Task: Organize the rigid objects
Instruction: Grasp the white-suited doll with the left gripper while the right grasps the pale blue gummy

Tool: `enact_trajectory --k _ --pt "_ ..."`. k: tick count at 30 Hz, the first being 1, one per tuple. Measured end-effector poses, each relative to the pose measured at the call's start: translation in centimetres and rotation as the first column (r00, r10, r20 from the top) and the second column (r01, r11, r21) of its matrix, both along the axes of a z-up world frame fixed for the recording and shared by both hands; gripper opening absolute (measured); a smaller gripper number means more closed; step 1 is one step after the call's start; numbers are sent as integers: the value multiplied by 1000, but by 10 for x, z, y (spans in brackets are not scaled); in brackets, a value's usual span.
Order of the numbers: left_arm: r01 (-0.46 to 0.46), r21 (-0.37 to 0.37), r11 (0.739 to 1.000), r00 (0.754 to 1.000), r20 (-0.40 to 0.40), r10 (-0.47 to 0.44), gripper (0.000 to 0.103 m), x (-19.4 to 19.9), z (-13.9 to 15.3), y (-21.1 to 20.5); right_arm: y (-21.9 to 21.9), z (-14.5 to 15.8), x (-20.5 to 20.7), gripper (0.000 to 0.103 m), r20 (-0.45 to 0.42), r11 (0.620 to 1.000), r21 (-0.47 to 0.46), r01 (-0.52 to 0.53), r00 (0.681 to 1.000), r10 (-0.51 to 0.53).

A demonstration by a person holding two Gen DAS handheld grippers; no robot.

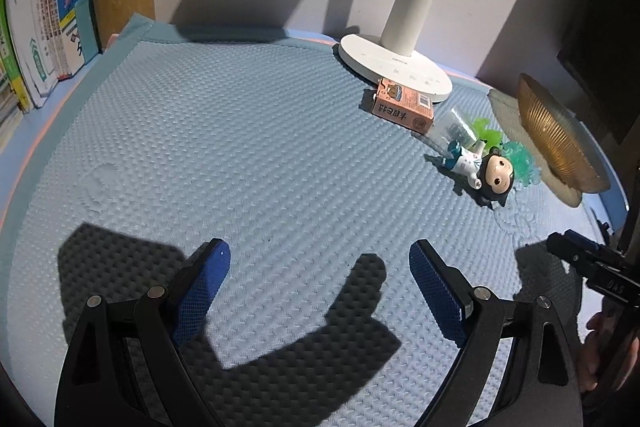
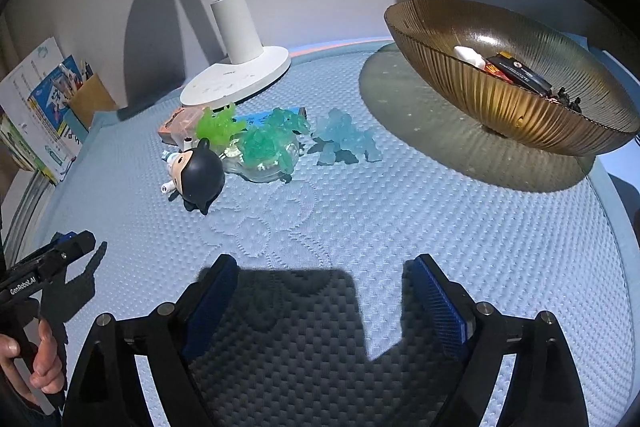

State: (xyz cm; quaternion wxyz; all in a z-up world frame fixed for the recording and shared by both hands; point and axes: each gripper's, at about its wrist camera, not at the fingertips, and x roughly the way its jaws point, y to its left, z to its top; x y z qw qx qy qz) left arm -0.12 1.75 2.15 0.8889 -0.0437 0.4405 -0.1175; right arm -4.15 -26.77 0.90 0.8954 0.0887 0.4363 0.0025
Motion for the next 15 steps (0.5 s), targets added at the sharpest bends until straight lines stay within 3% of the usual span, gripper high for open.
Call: enact_trajectory --k 2,5,9,13,15 --pt "14 32 999 1000 -1 -14 91 -2 2 -8 -3 1 -1 88 -8 1000 13 15 1000 -15" --pt "64 -45 997 998 -26 -65 91 -1 10 -19 -11 6 6 88 -49 998 61 13 999 -10" --pt "119 -143 982 991 -50 -128 91 11 22 -49 -20 23 25 81 -51 1000 -17 23 998 -24" --pt "160 -132 978 984 -58 -169 90 26 22 -88 -25 30 45 69 -44 998 -64 -24 999 22" --pt "156 -140 978 983 -70 -167 90 34 18 -101 -24 28 56 68 -41 993 -101 -62 998 58"
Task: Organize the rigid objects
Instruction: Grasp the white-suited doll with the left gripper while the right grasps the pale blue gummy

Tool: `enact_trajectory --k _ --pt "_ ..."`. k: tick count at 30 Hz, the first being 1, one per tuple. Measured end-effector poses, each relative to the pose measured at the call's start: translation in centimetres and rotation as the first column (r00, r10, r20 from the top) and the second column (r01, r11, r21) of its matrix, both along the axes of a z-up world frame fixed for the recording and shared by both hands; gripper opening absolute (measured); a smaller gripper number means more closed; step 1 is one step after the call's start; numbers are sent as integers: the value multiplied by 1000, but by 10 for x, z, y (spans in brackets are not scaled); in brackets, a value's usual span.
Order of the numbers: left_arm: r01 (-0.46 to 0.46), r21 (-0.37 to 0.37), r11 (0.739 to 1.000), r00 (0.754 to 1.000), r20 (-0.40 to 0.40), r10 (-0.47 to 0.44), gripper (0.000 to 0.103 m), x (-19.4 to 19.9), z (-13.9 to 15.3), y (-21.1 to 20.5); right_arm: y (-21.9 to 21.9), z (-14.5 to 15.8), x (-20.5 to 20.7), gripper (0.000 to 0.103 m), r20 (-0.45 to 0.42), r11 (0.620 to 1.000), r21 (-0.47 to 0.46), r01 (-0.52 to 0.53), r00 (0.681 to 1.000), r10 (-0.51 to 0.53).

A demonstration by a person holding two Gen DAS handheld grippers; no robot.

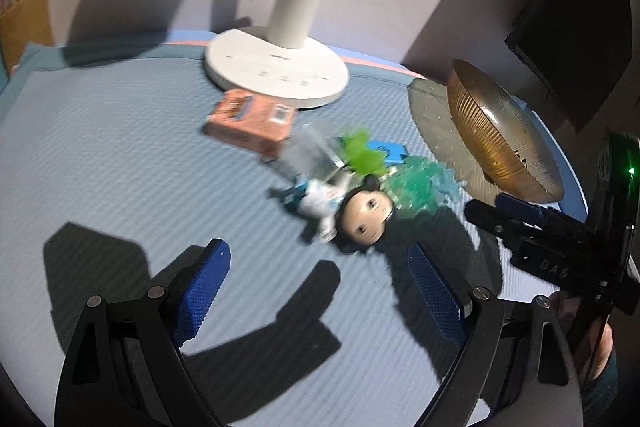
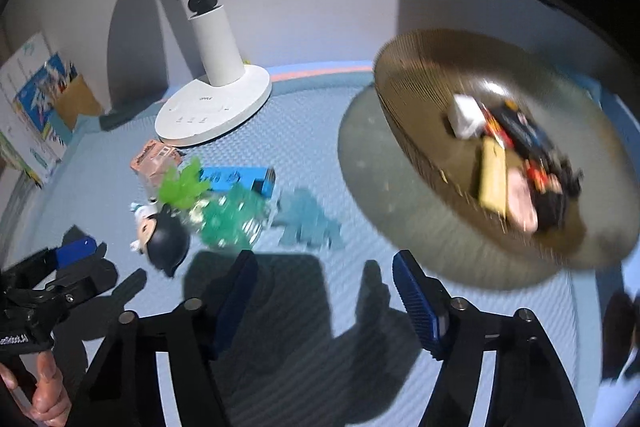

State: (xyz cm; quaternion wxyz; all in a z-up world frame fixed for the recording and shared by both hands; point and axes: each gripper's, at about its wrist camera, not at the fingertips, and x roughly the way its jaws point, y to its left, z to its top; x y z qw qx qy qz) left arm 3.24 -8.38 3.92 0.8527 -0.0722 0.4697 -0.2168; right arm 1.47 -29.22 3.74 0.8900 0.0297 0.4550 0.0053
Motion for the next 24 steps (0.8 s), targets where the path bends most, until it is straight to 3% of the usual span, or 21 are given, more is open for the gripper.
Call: enact_trajectory --k 5,7,11,12,13,14,19,24 --pt "-35 -3 999 999 -30 35 88 16 -10 -14 1 -11 22 66 2 997 -33 -76 997 76" --pt "-42 6 999 999 -31 42 81 22 -14 -18 1 -16 28 60 -3 996 -35 -87 996 87" --pt "-19 24 1000 1000 8 19 72 24 -14 -25 -2 -28 37 59 -12 995 -7 -101 995 101" --pt "-13 32 999 1000 19 13 72 23 -13 -26 -1 -27 36 52 -4 994 -8 -105 994 105" --pt "-5 35 999 1000 29 4 71 21 -13 -26 0 -26 36 37 1 994 -4 -113 994 113" --pt "4 36 999 999 36 -6 71 20 -13 -26 1 -25 34 32 4 992 7 -127 992 127" --pt "53 41 998 997 58 -55 71 0 -6 -14 5 -16 15 32 25 990 41 -138 990 137" --pt "121 56 991 986 111 -127 71 -38 8 10 7 5 -34 32 63 981 143 -128 991 120"
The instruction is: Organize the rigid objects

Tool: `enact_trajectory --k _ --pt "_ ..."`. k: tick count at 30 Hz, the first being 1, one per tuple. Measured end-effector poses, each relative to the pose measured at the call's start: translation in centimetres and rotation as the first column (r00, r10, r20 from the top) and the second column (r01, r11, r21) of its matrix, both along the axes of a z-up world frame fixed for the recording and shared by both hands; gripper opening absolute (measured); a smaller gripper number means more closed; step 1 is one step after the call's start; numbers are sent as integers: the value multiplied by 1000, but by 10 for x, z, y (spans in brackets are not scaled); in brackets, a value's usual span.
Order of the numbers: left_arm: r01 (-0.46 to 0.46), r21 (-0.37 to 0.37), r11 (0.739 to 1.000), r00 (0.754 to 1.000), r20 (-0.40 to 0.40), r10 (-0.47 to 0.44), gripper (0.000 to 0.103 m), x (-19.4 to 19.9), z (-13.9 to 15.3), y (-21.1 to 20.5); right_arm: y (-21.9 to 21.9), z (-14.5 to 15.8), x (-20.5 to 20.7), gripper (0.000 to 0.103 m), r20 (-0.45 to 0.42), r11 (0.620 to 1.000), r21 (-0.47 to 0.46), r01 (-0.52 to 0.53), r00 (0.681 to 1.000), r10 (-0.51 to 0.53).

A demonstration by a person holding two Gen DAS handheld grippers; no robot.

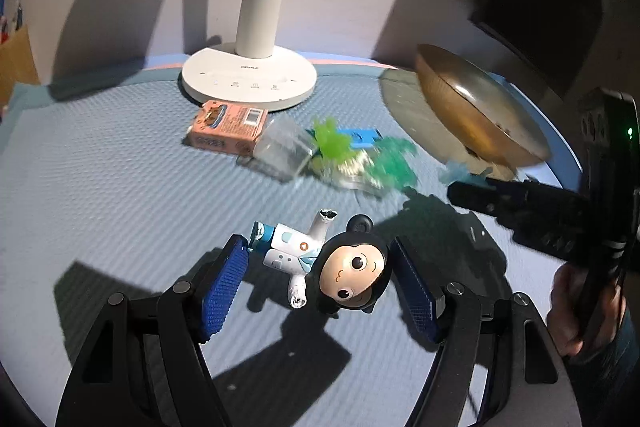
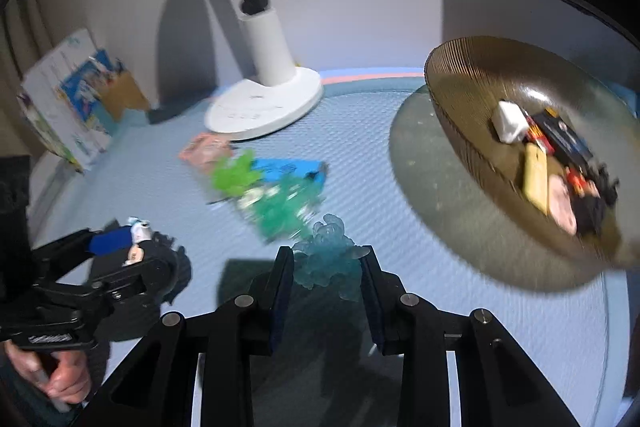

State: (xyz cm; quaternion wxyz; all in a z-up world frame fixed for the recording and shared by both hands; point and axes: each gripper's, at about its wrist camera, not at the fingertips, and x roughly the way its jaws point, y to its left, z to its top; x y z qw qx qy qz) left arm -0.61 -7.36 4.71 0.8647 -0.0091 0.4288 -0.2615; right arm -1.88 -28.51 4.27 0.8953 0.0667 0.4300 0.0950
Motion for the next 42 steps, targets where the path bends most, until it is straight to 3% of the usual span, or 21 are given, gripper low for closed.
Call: enact_trajectory --k 5,12,15,18,22,24,29,34,37,40,41,42 --pt "93 27 995 995 28 -94 71 -30 3 17 13 -2 -39 32 -26 996 89 -19 999 21" --pt "141 109 984 990 -4 -142 72 -35 -15 11 20 -27 -44 32 -39 995 95 21 999 -17" --pt "139 110 984 990 4 -140 72 -36 -15 11 22 -31 -43 32 -41 997 72 26 999 -23" --pt "125 145 981 992 6 -127 74 -39 -15 15 19 -34 -42 36 -54 995 93 23 998 -18" --pt "112 204 972 993 16 -118 78 -49 -16 28 13 -33 -46 55 -44 989 146 11 999 -5" --pt "93 213 973 995 19 -99 79 -52 -15 39 15 -33 -46 57 -41 990 142 3 999 3" --pt "77 190 979 997 -2 -78 79 -53 -15 55 27 -32 -49 63 -36 997 80 -14 999 17" --pt "119 54 991 992 -48 -117 80 -48 -12 41 32 -32 -49 69 -35 998 60 -27 999 29" --pt "84 64 994 994 -79 -79 80 -36 -22 28 31 -33 -48 69 -33 997 71 -20 999 22" --pt "54 81 995 997 -58 -49 71 -34 -24 21 28 -33 -49 69 -33 998 65 -6 999 8" --pt "57 84 995 997 -51 -53 51 -35 -23 20 29 -33 -49 67 -31 998 57 -5 1000 7" --pt "58 94 994 997 -49 -54 45 -36 -24 18 31 -32 -50 59 -26 1000 29 8 1000 -8"
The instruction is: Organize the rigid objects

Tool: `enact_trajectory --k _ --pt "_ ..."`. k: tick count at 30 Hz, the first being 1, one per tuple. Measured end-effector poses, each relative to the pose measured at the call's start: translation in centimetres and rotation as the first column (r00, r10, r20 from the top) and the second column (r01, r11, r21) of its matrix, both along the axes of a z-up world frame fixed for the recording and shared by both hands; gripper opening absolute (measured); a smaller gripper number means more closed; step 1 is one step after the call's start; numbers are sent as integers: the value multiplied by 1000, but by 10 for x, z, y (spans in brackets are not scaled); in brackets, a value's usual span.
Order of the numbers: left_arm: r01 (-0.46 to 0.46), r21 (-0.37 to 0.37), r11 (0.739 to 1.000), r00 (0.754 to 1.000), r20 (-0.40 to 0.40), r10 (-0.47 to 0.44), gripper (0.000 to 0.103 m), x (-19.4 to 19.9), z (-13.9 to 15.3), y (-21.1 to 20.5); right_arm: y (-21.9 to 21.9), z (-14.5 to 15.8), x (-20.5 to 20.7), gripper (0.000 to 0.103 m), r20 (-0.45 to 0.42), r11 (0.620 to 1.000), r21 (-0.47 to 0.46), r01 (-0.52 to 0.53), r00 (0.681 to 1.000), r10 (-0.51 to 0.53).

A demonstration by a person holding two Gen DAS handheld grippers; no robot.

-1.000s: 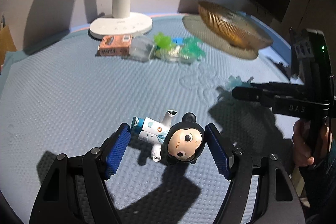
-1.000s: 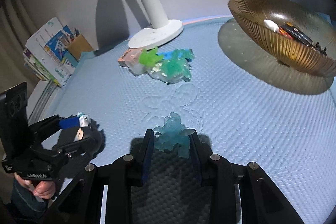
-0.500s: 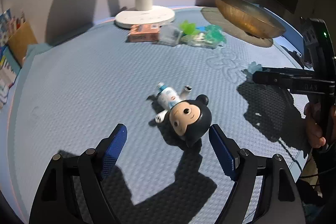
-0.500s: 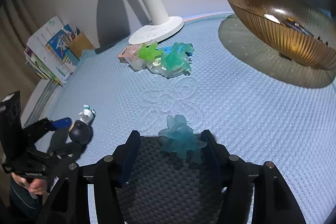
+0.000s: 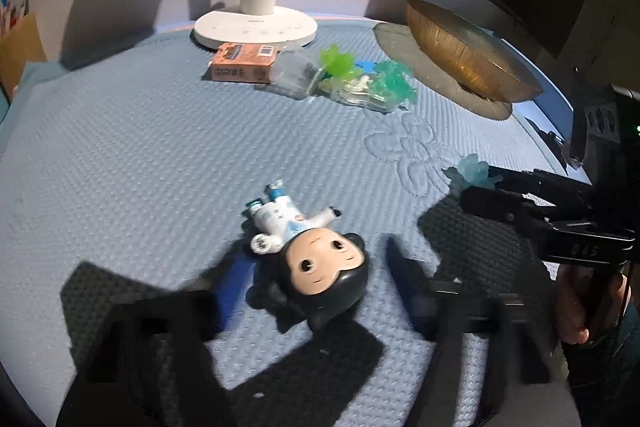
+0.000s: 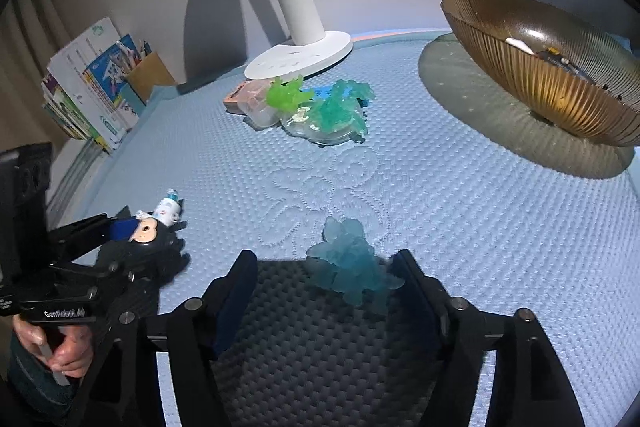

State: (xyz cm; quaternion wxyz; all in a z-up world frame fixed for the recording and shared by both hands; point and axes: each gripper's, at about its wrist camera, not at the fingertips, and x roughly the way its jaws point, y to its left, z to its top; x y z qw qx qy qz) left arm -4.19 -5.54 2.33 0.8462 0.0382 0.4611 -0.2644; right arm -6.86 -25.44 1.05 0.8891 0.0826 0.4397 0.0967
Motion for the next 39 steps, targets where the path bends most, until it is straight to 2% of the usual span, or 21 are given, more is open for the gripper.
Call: enact_trajectory --k 1,3,7,10,11,12,14,19,22,25,29,32,38,39 --pt "-2 14 1000 1000 7 2 45 -1 0 -1 2 1 0 50 2 1000 -24 13 1000 -13" --pt "-5 31 1000 1000 25 4 45 -4 1 -3 7 1 0 39 6 999 -53 6 1000 -6" --pt "-6 17 1000 999 35 6 45 -5 10 -8 21 9 -5 37 60 990 -142 17 998 -9" --pt "24 11 1000 995 94 -25 45 -3 36 -24 16 18 -7 37 73 993 -113 24 997 -16" --pt "46 5 999 991 122 -47 45 -2 49 -33 10 24 -6 29 76 995 -99 31 997 -24" --pt "72 -3 997 986 150 -70 45 0 62 -43 1 34 -5 26 90 995 -92 46 995 -38" --pt "109 -16 994 976 189 -104 45 5 83 -65 -20 57 -3 26 131 992 -86 92 988 -81" --pt "191 -49 980 945 278 -170 45 34 126 -138 -94 123 5 26 247 965 -68 253 942 -229" --pt "209 -98 973 951 252 -179 45 63 135 -177 -134 142 14 26 251 948 2 319 917 -310" --pt "210 -120 970 960 215 -182 45 86 130 -209 -162 141 24 26 209 930 74 359 907 -367" --pt "212 -118 970 969 154 -193 45 101 109 -235 -177 109 42 26 83 927 80 366 925 -372" --pt "202 -99 974 974 121 -189 45 105 92 -246 -174 92 48 26 43 933 52 356 933 -358" --pt "187 -72 980 980 84 -181 46 113 78 -258 -184 68 57 26 -19 931 106 350 937 -350" --pt "185 -79 980 981 76 -179 52 113 78 -257 -186 68 58 30 -24 928 115 355 935 -354"
